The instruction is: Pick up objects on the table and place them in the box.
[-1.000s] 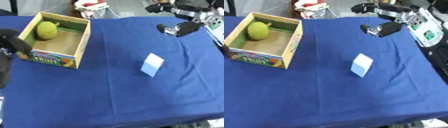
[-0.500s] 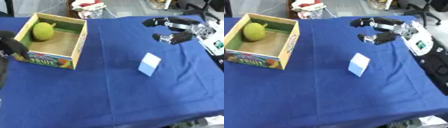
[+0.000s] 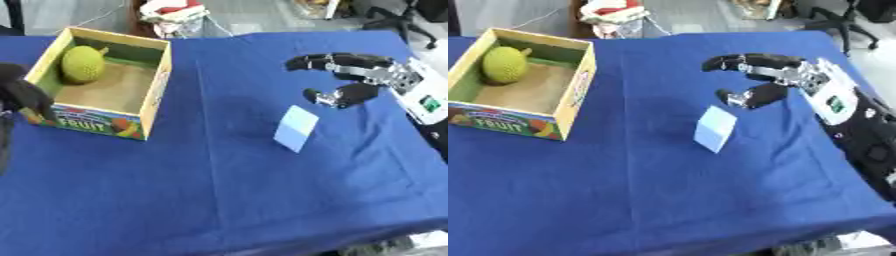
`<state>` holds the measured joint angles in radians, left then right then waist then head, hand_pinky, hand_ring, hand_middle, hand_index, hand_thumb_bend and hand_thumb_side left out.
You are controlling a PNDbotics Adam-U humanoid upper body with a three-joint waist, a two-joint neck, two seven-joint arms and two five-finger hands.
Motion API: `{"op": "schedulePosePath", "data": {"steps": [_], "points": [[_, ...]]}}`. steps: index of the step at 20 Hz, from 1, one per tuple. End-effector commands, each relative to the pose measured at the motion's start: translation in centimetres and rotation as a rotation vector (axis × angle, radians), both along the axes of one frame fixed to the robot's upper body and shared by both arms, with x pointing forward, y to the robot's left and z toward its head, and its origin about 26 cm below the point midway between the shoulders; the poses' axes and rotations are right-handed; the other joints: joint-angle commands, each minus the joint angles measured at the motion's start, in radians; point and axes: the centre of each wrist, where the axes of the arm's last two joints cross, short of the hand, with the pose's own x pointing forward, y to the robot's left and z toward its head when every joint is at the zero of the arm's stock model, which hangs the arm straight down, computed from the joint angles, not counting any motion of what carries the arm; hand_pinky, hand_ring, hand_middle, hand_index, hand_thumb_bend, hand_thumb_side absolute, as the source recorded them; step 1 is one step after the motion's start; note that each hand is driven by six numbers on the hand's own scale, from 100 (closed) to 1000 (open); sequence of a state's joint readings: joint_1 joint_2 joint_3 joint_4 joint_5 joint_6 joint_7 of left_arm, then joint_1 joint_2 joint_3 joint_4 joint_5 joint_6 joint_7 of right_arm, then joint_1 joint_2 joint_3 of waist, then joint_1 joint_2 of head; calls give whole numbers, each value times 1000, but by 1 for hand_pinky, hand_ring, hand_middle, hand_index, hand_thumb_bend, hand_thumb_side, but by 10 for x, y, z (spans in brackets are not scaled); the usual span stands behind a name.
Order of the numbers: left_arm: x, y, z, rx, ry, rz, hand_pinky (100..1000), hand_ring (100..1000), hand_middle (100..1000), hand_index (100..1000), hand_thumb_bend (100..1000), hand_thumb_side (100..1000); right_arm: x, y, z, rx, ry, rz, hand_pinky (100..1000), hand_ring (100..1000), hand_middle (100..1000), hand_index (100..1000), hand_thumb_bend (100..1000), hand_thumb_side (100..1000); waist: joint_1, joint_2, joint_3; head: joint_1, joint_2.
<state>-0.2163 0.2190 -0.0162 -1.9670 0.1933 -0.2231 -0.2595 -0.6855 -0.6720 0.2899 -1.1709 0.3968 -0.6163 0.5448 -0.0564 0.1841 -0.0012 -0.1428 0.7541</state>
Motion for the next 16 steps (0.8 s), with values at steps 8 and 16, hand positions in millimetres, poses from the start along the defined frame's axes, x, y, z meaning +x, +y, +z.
{"op": "schedulePosePath", "data": {"steps": [8,16], "points": [[0,4,5,19,-16,18,385,496,389,696,100,745,-5,3,1,-302,-51,274,937,988,1000,1000,100,744,-1,-13,-4,-5,-9],[0,3,4,19,-12,23,384,495,388,694,100,743,-6,18,-5,-332,-67,316,931,987,1000,1000,100,785,-6,-14,-4,-5,-8]]}}
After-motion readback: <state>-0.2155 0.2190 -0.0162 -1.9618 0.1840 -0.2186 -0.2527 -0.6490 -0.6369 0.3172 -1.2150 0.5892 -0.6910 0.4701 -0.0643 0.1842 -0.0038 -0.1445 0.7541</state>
